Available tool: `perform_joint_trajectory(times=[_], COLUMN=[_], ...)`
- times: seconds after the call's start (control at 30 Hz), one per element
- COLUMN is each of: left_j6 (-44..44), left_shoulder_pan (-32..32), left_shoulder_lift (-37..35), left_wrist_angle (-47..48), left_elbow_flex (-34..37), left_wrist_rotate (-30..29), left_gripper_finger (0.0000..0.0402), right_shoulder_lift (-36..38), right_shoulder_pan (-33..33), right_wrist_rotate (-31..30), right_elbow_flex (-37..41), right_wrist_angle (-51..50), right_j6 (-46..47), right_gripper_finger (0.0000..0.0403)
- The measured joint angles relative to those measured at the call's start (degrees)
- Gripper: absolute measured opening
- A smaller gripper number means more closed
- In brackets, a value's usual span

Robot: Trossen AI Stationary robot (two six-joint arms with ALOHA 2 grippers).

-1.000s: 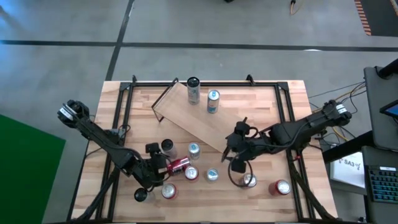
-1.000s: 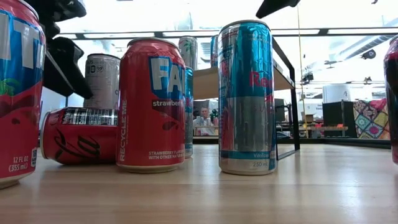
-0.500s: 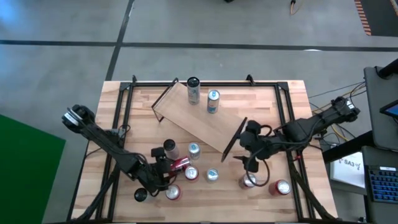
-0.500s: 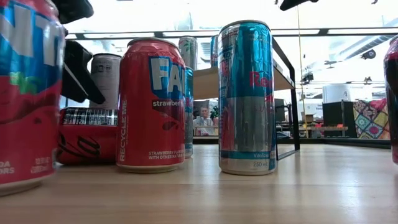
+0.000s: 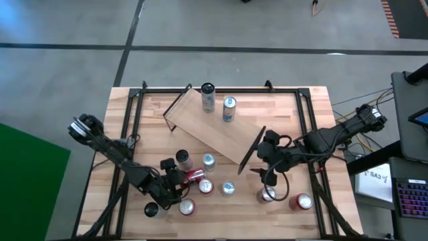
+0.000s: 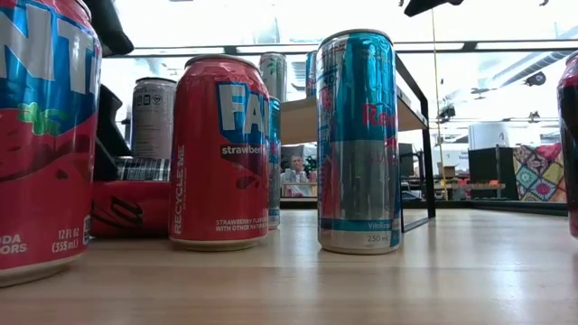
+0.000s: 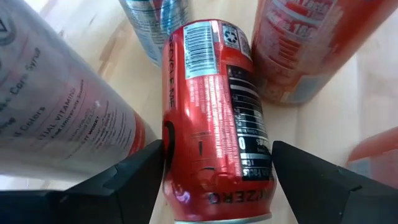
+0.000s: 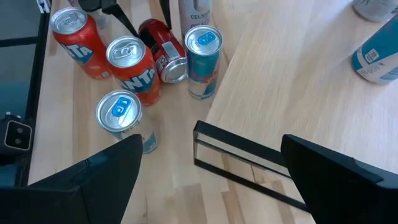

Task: Place canned beverage on shelf
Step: Put the red/black soda can on the shelf

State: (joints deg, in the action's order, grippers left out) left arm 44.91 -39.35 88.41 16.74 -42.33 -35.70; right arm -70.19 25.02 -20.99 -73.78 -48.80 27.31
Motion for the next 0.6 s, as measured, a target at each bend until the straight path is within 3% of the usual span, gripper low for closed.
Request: perform_joint_trajectory(times=[0.6], left_j6=[1.07], left_shoulder_pan=[0.04], left_shoulder_lift=[0.87], left_wrist_angle=[-16.66], left_elbow_flex=[7.67], left_wrist_rotate=[-3.87], left_gripper_finger=[0.0279], right_shoulder_lift=[-0.04], right_shoulder_pan=[0.0], right_wrist_rotate=[-0.02], right_elbow_flex=[0.0], right_wrist_angle=[1.73], right_j6=[2.75], right_gripper_finger=[0.0373])
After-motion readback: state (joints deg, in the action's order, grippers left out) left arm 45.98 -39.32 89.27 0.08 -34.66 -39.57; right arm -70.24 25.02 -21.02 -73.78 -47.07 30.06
